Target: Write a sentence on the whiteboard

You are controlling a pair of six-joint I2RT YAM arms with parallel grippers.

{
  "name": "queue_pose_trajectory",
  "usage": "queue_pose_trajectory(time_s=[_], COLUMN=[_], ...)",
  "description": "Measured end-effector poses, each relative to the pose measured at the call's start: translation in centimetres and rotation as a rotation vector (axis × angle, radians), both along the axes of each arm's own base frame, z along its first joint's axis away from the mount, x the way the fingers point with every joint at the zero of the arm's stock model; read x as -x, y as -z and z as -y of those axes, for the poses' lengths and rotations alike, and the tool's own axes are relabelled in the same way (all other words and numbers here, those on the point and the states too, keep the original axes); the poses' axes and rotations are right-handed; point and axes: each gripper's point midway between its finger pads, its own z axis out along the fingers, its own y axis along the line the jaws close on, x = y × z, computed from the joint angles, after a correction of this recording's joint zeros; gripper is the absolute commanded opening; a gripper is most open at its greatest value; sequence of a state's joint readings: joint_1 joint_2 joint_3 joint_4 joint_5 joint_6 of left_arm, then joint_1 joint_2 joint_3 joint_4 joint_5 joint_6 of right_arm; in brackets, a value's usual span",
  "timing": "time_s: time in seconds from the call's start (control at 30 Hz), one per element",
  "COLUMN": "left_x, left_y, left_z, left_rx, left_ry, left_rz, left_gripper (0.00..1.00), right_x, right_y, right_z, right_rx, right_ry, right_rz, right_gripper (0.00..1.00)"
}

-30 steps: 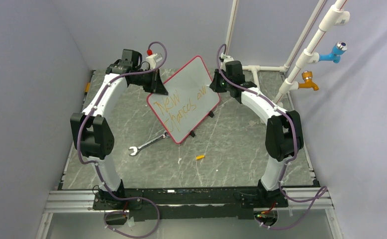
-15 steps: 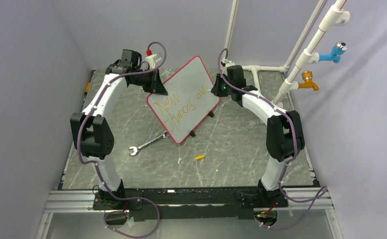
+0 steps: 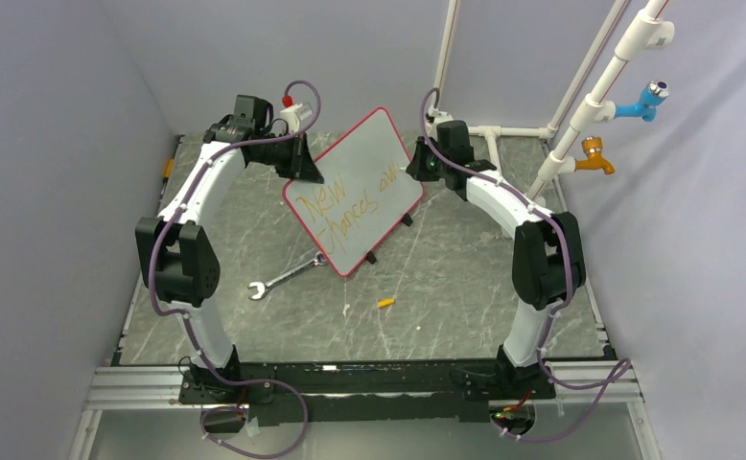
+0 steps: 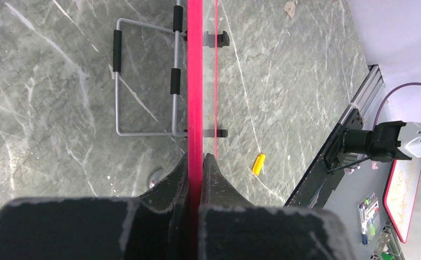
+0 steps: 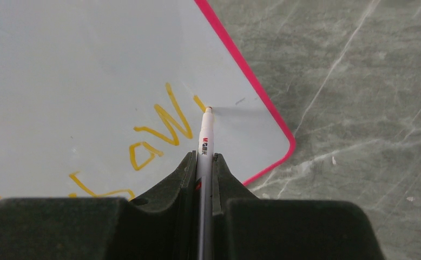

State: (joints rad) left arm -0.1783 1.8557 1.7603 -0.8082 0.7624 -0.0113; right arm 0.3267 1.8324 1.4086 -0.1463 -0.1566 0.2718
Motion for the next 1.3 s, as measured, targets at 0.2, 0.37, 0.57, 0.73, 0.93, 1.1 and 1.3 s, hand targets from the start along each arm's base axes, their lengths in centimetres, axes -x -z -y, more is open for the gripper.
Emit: queue_pose_trajectory(time_s=[0.2, 0.37, 0.57, 0.73, 0.93, 1.1, 1.3], left_x=[0.0, 0.0, 0.0, 0.0, 0.0, 0.0, 0.0], left_y=[0.0, 0.0, 0.0, 0.0, 0.1, 0.0, -0.1], left_z=[0.0, 0.0, 0.0, 0.0, -0.1, -0.1, 0.0], left_rx=[0.0, 0.0, 0.0, 0.0, 0.001, 0.001, 0.001], left_ry=[0.0, 0.0, 0.0, -0.001, -0.004, -0.004, 0.0], left_rz=[0.001, 0.001, 0.0, -0.001, -0.004, -0.002, 0.003], left_gripper=[0.0, 0.0, 0.0, 0.0, 0.0, 0.0, 0.0], right_x=[-1.2, -1.4, -1.3, -1.0, -0.8, -0.7, -0.6], right_y=[-1.6, -1.8, -1.7, -0.9, 0.2, 0.5, 0.8], right_z=[-0.4, -0.5, -0.5, -0.4, 0.3, 0.8, 1.2], right_rx=[-0.008, -0.01, -0.013, -0.012, 0.011, 0.028, 0.048], right_ry=[0.001, 0.001, 0.0, 0.004, 0.029, 0.049, 0.06], right_rz=[0.033, 0.034, 0.034, 0.02, 0.002, -0.008, -0.016], right_gripper=[0.0, 0.0, 0.0, 0.0, 0.0, 0.0, 0.0])
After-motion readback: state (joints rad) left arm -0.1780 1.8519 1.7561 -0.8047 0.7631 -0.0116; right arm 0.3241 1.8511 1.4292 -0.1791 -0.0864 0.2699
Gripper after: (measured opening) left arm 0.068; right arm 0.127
